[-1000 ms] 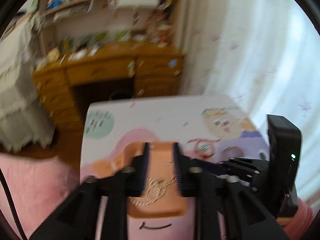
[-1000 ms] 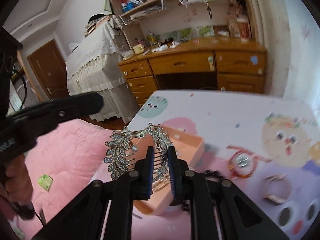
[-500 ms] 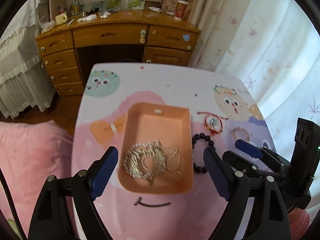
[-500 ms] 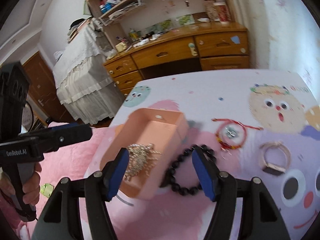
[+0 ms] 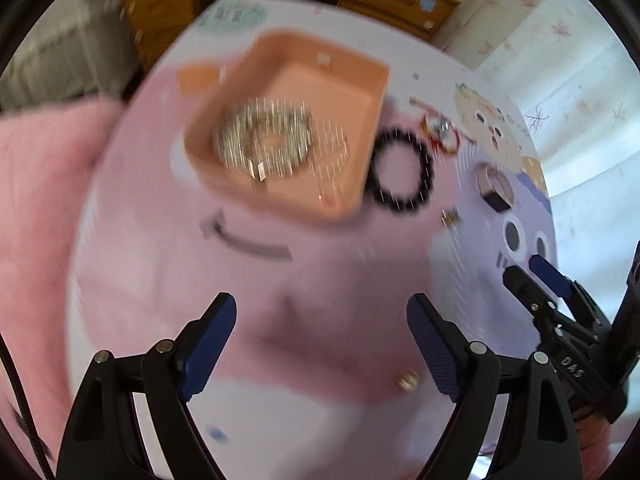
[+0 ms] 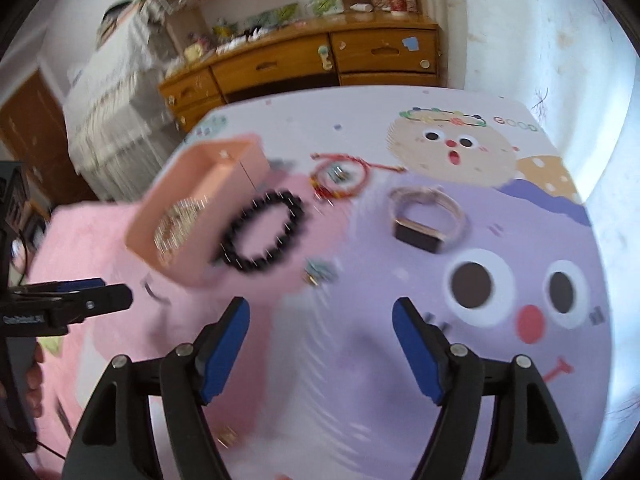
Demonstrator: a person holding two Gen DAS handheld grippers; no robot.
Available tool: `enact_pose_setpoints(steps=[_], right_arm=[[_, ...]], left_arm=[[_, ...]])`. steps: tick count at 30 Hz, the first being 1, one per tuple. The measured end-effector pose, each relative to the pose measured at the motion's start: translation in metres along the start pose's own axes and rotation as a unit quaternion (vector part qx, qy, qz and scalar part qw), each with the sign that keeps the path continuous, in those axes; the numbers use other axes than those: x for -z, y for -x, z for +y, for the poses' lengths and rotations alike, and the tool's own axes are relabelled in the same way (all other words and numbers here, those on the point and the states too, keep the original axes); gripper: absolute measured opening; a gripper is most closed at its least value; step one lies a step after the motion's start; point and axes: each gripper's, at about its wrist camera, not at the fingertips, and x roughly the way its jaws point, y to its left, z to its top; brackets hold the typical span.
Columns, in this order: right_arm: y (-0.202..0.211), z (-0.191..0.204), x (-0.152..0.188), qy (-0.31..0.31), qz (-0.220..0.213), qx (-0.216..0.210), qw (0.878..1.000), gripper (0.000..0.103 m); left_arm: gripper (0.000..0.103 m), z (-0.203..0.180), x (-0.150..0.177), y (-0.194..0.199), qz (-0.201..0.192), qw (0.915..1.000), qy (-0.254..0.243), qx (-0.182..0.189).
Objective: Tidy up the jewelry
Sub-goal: 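Close the left gripper on the gold coin while the right gripper grasps the white-band watch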
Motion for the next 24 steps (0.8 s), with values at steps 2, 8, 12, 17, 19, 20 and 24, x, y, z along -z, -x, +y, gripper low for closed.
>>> enact_pose_setpoints(steps=[2, 8, 12, 17, 19, 20, 24], right_arm=[[0.005, -0.004, 0.005, 0.028, 0.011, -0.003, 1.0, 0.074], [0.018, -0.011, 0.009, 0.105, 0.023, -0.011, 0.994, 0.074], [0.015, -0.017, 0.006, 0.147, 0.034, 0.014, 0.988, 0.074], [0.005, -0.037, -0.005, 0.153, 0.041, 0.023, 0.987, 0.074], [0.003, -0.043, -0.011, 0.145, 0.033, 0.015, 0.989, 0.074], [0.0, -0.046, -0.015, 0.14, 0.029, 0.011, 0.99, 0.074], [-0.014, -0.051, -0.027, 0.134, 0.015, 0.005, 0.991, 0.074]], left_arm=[[0.086, -0.002, 0.017, -0.004, 0.008, 0.9994, 0.032, -0.006], [0.086, -0.024, 0.067, -0.015, 0.028, 0.997, 0.049, -0.052], [0.086, -0.053, 0.091, -0.022, 0.029, 0.9905, -0.008, -0.134], [0.094, -0.079, 0.111, -0.028, 0.027, 0.9942, -0.001, -0.104], [0.094, -0.088, 0.117, -0.029, 0.012, 0.9955, 0.003, -0.094], [0.094, -0.094, 0.12, -0.031, 0.003, 0.9951, -0.002, -0.098], [0.094, -0.11, 0.13, -0.032, -0.05, 0.9892, -0.029, -0.135]])
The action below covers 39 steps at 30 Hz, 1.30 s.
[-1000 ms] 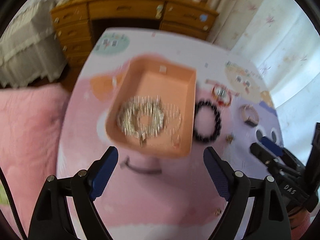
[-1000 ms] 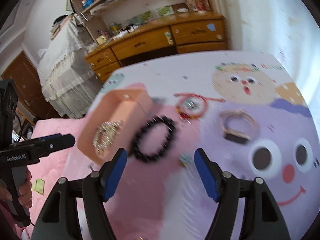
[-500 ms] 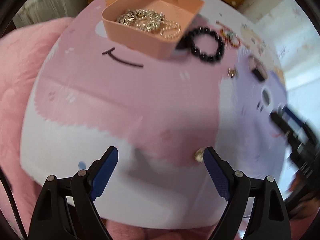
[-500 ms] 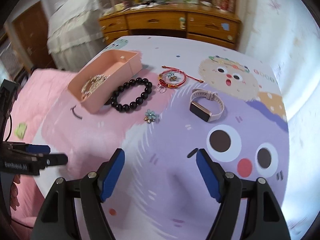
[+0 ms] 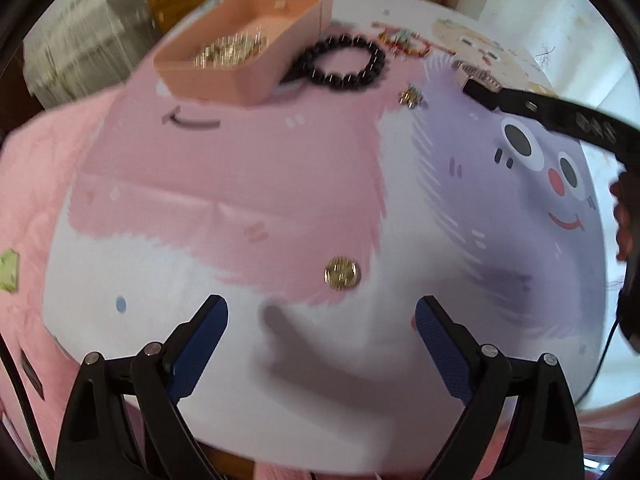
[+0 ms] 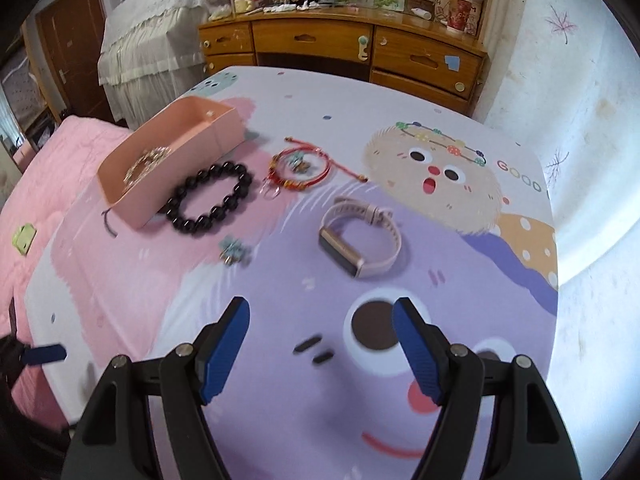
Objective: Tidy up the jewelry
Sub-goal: 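Close the left gripper on the gold coin while the right gripper grasps the white-band watch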
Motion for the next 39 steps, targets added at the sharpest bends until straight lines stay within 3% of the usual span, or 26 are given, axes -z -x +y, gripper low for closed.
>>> enact_pose_setpoints(steps=[6, 11, 14, 15, 19, 25, 28, 30, 32, 39], right_arm=[[-0.02, -0.001, -0.007, 0.007, -0.021, -0.015, 1.0, 0.074], [-0.028, 0.009, -0.01, 0.05, -0.035, 0.012, 0.998, 0.074], [-0.033, 0.01, -0.012, 0.063, -0.039, 0.006, 0.997, 0.074], [-0.035, 0.01, -0.012, 0.065, -0.038, 0.003, 0.997, 0.074], [-0.041, 0.011, -0.015, 0.068, -0.034, -0.008, 0.997, 0.074], [-0.053, 0.013, -0.017, 0.077, -0.015, 0.004, 0.997, 0.059], [-0.062, 0.009, -0.019, 0.071, 0.004, -0.014, 0.997, 0.037], [-0.062, 0.004, -0.021, 0.049, 0.0, -0.03, 0.998, 0.02], [-0.063, 0.002, -0.021, 0.045, 0.002, -0.023, 0.999, 0.012], [-0.059, 0.003, -0.02, 0.031, 0.006, -0.056, 0.998, 0.009]], left_arm=[[0.092, -0.023, 0.012, -0.004, -0.055, 0.9976, -0.036, -0.024], [0.086, -0.017, 0.011, -0.004, -0.055, 0.9984, -0.011, 0.005], [0.077, -0.013, 0.006, -0.01, -0.048, 0.9984, 0.008, 0.031], [0.067, -0.011, 0.005, -0.012, -0.042, 0.9983, 0.016, 0.037], [0.057, -0.01, 0.004, -0.01, -0.049, 0.9981, 0.024, 0.028], [0.031, -0.01, 0.005, -0.008, -0.061, 0.9981, 0.007, 0.012], [0.017, -0.004, 0.002, -0.01, -0.058, 0.9981, 0.014, 0.011], [0.017, 0.0, 0.002, -0.01, -0.058, 0.998, 0.019, 0.018], [0.017, 0.0, 0.001, -0.011, -0.059, 0.9979, 0.02, 0.018], [0.017, 0.005, 0.0, -0.013, -0.064, 0.9971, 0.025, 0.033]])
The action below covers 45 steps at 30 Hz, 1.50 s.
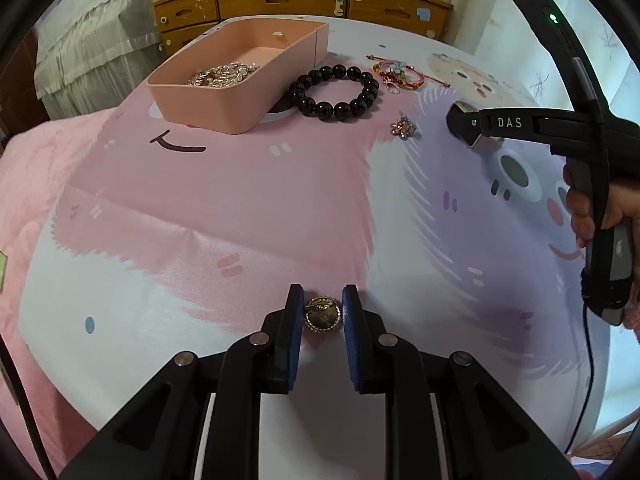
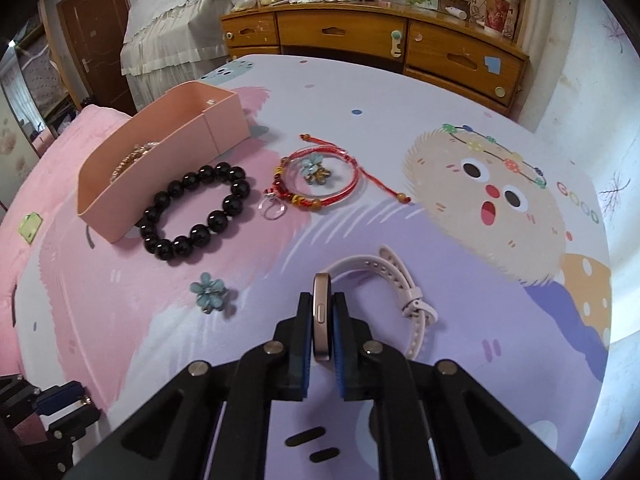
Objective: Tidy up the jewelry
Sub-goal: 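Close the left gripper on the gold coin while the right gripper grasps the white-band watch, then drop the gold coin from the left gripper while the right gripper drops the watch into the box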
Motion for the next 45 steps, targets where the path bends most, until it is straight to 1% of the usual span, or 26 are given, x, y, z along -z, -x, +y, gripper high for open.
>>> enact_pose_setpoints(steps=[2, 4, 9, 14, 17, 20, 25, 29, 34, 38, 41, 43, 45], right_arm=[[0.003, -0.001, -0.002, -0.018, -0.004, -0.022, 1.0, 0.009], [0.006, -0.002, -0.004, -0.035, -0.009, -0.037, 0.999, 0.009], [0.015, 0.003, -0.012, -0.057, -0.023, -0.058, 0.996, 0.009], [0.024, 0.013, -0.024, -0.066, -0.033, -0.066, 0.995, 0.009], [0.03, 0.022, -0.034, -0.075, -0.046, -0.074, 0.993, 0.009], [0.035, 0.032, -0.046, -0.082, -0.059, -0.079, 0.992, 0.009], [0.043, 0.05, -0.067, -0.095, -0.082, -0.086, 0.988, 0.009], [0.05, 0.065, -0.084, -0.113, -0.11, -0.099, 0.982, 0.009], [0.055, 0.085, -0.101, -0.128, -0.143, -0.116, 0.975, 0.009], [0.051, 0.102, -0.11, -0.136, -0.163, -0.13, 0.969, 0.009], [0.043, 0.112, -0.113, -0.142, -0.168, -0.143, 0.965, 0.009], [0.039, 0.117, -0.112, -0.145, -0.172, -0.15, 0.963, 0.009], [0.032, 0.12, -0.111, -0.157, -0.175, -0.158, 0.959, 0.009]], left_arm=[[0.017, 0.003, -0.001, 0.0, 0.001, 0.9999, 0.004, 0.011], [0.017, 0.005, -0.002, -0.001, 0.0, 1.0, 0.002, 0.009], [0.017, 0.016, -0.005, 0.0, 0.0, 0.9999, -0.001, 0.014], [0.017, 0.028, -0.021, 0.007, -0.007, 0.9998, -0.016, 0.007], [0.017, 0.038, -0.04, 0.013, -0.005, 0.9998, -0.021, -0.004], [0.017, 0.049, -0.063, 0.022, -0.013, 0.9996, -0.025, -0.001], [0.017, 0.068, -0.111, 0.039, -0.04, 0.9983, -0.042, 0.004], [0.017, 0.085, -0.146, 0.048, -0.064, 0.9962, -0.059, 0.0], [0.017, 0.111, -0.189, 0.054, -0.093, 0.9934, -0.065, 0.019], [0.017, 0.124, -0.212, 0.048, -0.113, 0.99, -0.078, 0.033], [0.017, 0.134, -0.225, 0.042, -0.128, 0.9864, -0.076, 0.069], [0.017, 0.136, -0.231, 0.038, -0.14, 0.9826, -0.081, 0.092], [0.019, 0.135, -0.235, 0.034, -0.15, 0.9801, -0.091, 0.092]])
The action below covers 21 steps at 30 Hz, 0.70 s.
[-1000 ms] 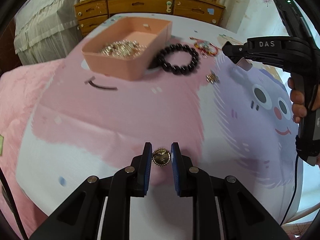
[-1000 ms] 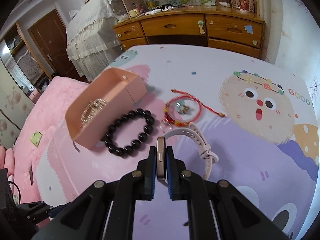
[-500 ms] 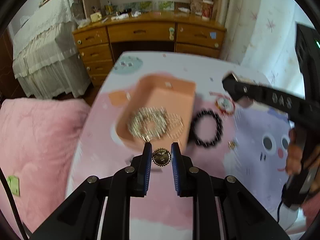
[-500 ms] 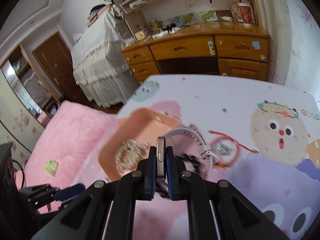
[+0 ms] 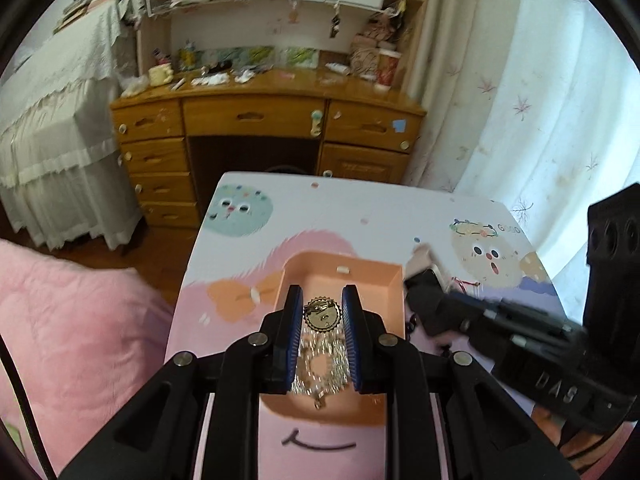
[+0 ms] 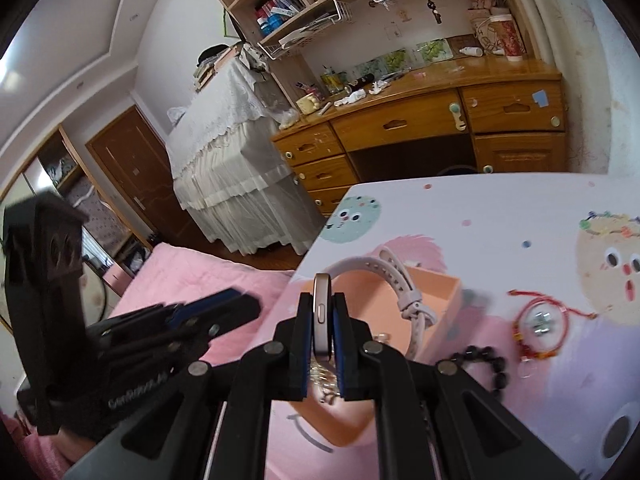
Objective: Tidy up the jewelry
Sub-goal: 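Drop the gold coin from the left gripper while the right gripper drops the watch into the box, then grasp the black bead bracelet with the left gripper while the right gripper grasps the blue flower brooch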
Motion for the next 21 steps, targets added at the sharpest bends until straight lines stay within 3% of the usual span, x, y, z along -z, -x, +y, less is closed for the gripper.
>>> enact_pose_setpoints(steps=[2, 3, 4, 6, 9, 14, 21], right_arm=[[-0.006, -0.004, 0.004, -0.018, 0.0, 0.002, 1.0, 0.011], [-0.009, -0.007, 0.007, -0.029, 0.009, 0.005, 1.0, 0.021], [-0.013, -0.012, 0.009, -0.042, 0.023, 0.008, 0.999, 0.029], [-0.011, -0.028, 0.014, -0.075, 0.031, 0.008, 0.997, 0.046], [0.005, -0.042, 0.019, -0.093, 0.012, 0.008, 0.996, 0.054], [0.029, -0.063, 0.024, -0.099, 0.016, 0.033, 0.994, 0.068], [0.056, -0.086, 0.032, -0.059, 0.045, 0.124, 0.99, 0.079]], left_arm=[[0.04, -0.001, 0.0, -0.004, -0.009, 0.9997, -0.005, -0.021], [0.062, -0.001, 0.0, -0.005, -0.011, 0.9994, -0.001, -0.034], [0.072, 0.001, -0.001, -0.008, -0.009, 0.9983, 0.007, -0.058], [0.073, 0.004, -0.002, -0.013, 0.0, 0.9982, 0.018, -0.057], [0.073, 0.004, -0.001, -0.022, 0.022, 0.997, 0.027, -0.068], [0.073, -0.008, 0.001, -0.03, 0.057, 0.9952, 0.027, -0.075], [0.073, -0.035, 0.004, -0.031, 0.071, 0.9942, 0.026, -0.077]])
